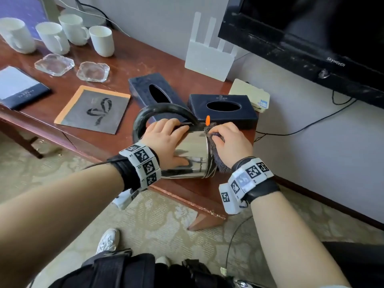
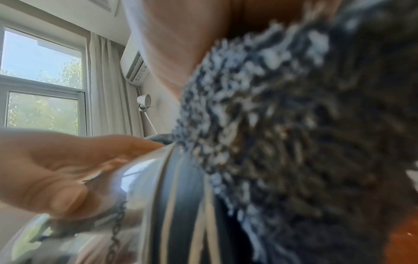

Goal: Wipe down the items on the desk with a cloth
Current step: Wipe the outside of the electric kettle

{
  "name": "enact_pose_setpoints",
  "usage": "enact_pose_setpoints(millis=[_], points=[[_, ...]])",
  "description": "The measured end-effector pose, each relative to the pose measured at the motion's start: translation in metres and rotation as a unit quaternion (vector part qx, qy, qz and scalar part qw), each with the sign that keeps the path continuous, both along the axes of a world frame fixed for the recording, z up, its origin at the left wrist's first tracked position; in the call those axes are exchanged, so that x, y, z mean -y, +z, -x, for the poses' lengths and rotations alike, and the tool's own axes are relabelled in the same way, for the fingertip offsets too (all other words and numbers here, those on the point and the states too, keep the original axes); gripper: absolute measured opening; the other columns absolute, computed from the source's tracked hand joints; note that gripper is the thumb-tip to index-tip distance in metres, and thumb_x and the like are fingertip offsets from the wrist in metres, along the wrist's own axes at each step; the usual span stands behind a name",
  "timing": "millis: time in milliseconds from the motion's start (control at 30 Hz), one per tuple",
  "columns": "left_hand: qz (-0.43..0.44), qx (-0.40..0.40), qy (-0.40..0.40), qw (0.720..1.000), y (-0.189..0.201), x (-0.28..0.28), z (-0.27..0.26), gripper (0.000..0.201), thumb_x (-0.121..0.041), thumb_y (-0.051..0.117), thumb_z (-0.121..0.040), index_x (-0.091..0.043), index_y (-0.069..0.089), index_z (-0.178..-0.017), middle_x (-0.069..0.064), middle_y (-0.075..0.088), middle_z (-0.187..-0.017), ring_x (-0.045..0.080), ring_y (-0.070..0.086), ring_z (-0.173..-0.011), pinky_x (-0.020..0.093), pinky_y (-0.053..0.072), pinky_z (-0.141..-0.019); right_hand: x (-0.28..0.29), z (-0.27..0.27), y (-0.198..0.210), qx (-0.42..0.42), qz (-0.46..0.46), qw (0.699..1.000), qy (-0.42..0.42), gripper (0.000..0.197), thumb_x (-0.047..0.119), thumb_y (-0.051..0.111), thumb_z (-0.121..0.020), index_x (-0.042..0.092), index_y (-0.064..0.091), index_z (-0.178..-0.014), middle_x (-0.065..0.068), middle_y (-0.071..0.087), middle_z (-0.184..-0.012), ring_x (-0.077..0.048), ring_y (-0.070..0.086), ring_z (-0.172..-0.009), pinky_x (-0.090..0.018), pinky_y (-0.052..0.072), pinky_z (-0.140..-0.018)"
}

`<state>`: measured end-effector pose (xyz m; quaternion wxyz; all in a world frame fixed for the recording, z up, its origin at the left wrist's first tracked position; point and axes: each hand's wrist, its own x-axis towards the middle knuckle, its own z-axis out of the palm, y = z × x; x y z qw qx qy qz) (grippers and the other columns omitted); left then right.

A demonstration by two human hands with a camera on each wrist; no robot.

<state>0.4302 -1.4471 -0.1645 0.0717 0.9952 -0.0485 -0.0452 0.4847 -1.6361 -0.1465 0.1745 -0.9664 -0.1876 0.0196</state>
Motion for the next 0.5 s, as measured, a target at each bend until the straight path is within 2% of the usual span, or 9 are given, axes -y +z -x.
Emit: enact_pose_setpoints(millis=[100, 167, 267, 400, 500], points=[[0.028, -0.037, 0.032, 0.998, -0.003, 0.000, -0.001, 0.106, -0.072, 0.061, -0.064, -0.037, 0.003, -0.146, 0.002, 0.013, -0.151, 0.026, 0.013, -0.139, 0.041, 0.010, -0.114, 0.012, 0.015, -0.004, 0.018, -0.029, 0.999, 0.035, 0.020, 0.021, 0.050, -0.094, 0.024, 0.062, -0.110, 0.003, 0.050, -0.119, -0.019, 0.051, -0.105, -0.024, 0.035, -0.074], [0.027, -0.049, 0.038, 0.998, -0.002, 0.001, -0.004, 0.107, -0.072, 0.062, -0.063, -0.039, 0.003, -0.146, 0.001, 0.014, -0.151, 0.026, 0.014, -0.139, 0.042, 0.010, -0.114, 0.025, 0.033, -0.009, 0.029, -0.019, 0.996, 0.079, 0.018, 0.018, 0.055, -0.091, 0.021, 0.067, -0.105, 0.002, 0.053, -0.113, -0.020, 0.053, -0.102, -0.024, 0.035, -0.072], [0.027, -0.045, 0.037, 0.998, -0.001, 0.000, -0.010, 0.106, -0.072, 0.062, -0.064, -0.039, 0.004, -0.146, 0.001, 0.016, -0.150, 0.026, 0.016, -0.138, 0.042, 0.012, -0.113, 0.038, 0.046, -0.016, -0.002, 0.034, 0.992, 0.118, 0.019, 0.017, 0.055, -0.091, 0.022, 0.069, -0.103, 0.005, 0.056, -0.111, -0.019, 0.051, -0.105, -0.025, 0.036, -0.071], [0.024, -0.042, 0.027, 0.998, -0.003, -0.001, -0.009, 0.106, -0.071, 0.062, -0.063, -0.040, 0.004, -0.146, 0.000, 0.017, -0.150, 0.025, 0.016, -0.138, 0.042, 0.013, -0.112, 0.019, 0.022, -0.004, 0.042, -0.014, 0.997, 0.056, 0.020, 0.020, 0.051, -0.093, 0.024, 0.066, -0.105, 0.000, 0.054, -0.112, -0.021, 0.050, -0.107, -0.030, 0.041, -0.078], [0.031, -0.034, 0.033, 0.998, -0.003, 0.001, -0.006, 0.105, -0.071, 0.062, -0.063, -0.041, 0.005, -0.146, 0.000, 0.017, -0.149, 0.025, 0.016, -0.138, 0.042, 0.012, -0.112, -0.004, -0.009, 0.005, 0.003, 0.016, 1.000, 0.002, 0.021, 0.022, 0.046, -0.095, 0.026, 0.061, -0.109, -0.001, 0.051, -0.116, -0.023, 0.050, -0.107, -0.032, 0.043, -0.081]])
